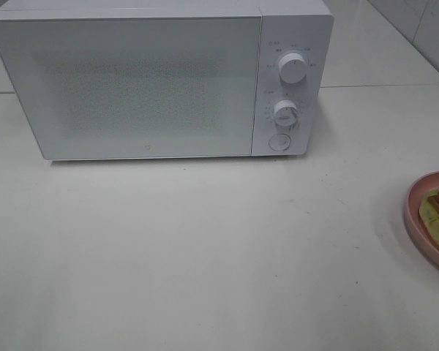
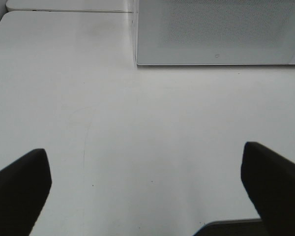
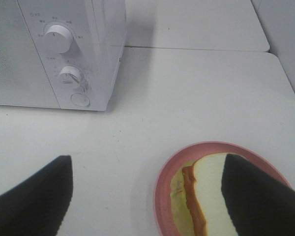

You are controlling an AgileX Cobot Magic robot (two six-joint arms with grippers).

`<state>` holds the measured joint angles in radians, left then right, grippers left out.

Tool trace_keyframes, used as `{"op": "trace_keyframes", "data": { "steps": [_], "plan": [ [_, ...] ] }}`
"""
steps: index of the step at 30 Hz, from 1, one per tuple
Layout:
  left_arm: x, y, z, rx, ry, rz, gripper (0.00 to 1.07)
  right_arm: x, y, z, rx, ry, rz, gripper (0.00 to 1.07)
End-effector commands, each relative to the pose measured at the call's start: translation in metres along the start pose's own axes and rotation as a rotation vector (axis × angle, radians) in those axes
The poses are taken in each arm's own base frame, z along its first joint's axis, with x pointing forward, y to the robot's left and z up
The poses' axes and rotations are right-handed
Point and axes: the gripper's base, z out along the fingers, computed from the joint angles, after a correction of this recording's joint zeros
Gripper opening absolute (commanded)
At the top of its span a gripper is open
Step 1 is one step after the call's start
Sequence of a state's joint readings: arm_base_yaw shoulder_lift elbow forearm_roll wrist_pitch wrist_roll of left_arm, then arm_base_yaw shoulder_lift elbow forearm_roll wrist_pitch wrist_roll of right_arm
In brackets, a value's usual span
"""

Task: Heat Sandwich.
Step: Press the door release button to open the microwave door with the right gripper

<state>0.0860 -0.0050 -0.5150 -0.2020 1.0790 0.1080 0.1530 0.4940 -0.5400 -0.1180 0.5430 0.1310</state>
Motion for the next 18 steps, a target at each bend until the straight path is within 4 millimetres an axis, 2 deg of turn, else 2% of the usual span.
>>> {"op": "trace_keyframes", "data": {
  "steps": [1, 18],
  "plan": [
    [0.001, 0.0, -0.002, 0.005, -0.019, 0.0, 0.98, -0.005, 0.001, 0.008, -0.001, -0.022, -0.006, 0.75],
    [0.001, 0.0, -0.002, 0.005, -0.019, 0.0, 0.98, -0.03, 0.009, 0.065, -0.045, -0.122, -0.019, 0.75]
  ]
}}
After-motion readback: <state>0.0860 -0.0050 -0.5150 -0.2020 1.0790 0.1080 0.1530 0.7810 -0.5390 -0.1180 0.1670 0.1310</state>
